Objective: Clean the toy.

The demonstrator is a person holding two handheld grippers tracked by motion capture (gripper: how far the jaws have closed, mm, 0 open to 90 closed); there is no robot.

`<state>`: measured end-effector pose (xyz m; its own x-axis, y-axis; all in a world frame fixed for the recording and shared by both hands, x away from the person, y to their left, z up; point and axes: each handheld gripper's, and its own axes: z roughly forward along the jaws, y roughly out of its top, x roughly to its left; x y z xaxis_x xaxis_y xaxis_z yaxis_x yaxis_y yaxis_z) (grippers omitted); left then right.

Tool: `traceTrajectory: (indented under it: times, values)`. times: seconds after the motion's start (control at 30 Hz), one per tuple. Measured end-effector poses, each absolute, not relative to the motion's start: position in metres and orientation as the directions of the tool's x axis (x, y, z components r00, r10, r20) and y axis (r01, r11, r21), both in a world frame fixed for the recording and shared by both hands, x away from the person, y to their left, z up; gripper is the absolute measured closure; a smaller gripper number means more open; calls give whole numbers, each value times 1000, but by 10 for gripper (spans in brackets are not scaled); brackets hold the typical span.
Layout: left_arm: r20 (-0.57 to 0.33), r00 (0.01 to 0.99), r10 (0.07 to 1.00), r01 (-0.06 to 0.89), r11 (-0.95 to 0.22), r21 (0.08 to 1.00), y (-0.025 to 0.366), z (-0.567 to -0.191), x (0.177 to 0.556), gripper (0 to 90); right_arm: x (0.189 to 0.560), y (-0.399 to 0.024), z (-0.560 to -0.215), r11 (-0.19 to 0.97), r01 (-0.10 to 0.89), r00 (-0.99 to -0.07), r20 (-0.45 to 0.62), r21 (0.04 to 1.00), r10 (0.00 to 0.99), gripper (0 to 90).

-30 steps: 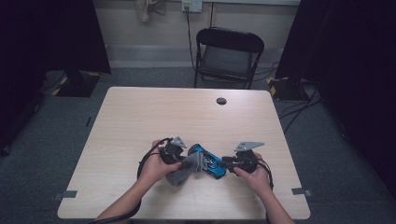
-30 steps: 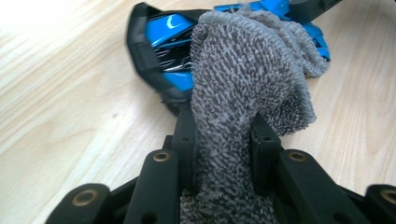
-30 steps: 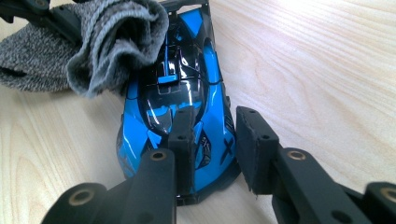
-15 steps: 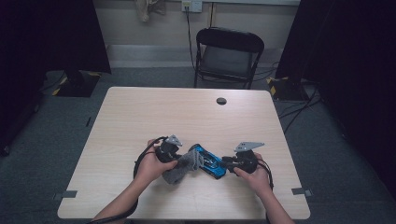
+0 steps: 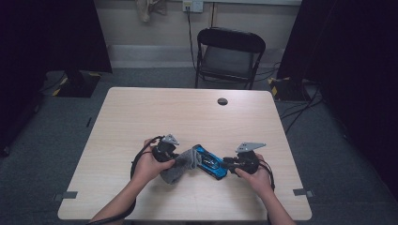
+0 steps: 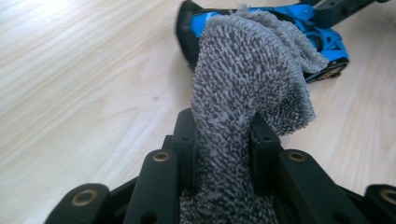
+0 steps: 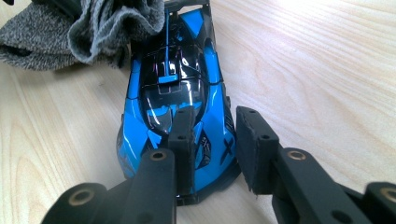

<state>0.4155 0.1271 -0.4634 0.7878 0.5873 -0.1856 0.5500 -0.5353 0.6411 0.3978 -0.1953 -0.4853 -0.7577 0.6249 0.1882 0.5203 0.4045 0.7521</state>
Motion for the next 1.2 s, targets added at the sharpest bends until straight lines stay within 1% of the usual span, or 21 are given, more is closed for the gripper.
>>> traceTrajectory:
  times: [0.27, 0.57, 0.7, 0.93, 1.1, 1.2]
  values:
    - [-198, 755, 625, 583, -503, 637, 142, -466, 422, 700, 398, -196, -485, 403, 521, -757, 189, 753, 625, 693]
    - [-194, 771, 606, 565, -511, 648, 142, -458, 412, 700, 398, -196, -486, 398, 522, -756, 193, 754, 625, 693]
    - [-194, 804, 563, 530, -529, 663, 131, -452, 402, 700, 397, -196, -486, 398, 520, -756, 191, 756, 626, 693]
    - [-202, 863, 463, 463, -567, 681, 100, -443, 384, 700, 397, -196, -486, 395, 520, -756, 193, 757, 625, 693]
    - [-217, 896, 388, 427, -618, 660, 73, -451, 376, 700, 397, -196, -487, 393, 522, -755, 195, 757, 626, 693]
    - [-227, 905, 360, 417, -646, 640, 59, -460, 371, 699, 397, -197, -487, 392, 523, -754, 196, 756, 627, 693]
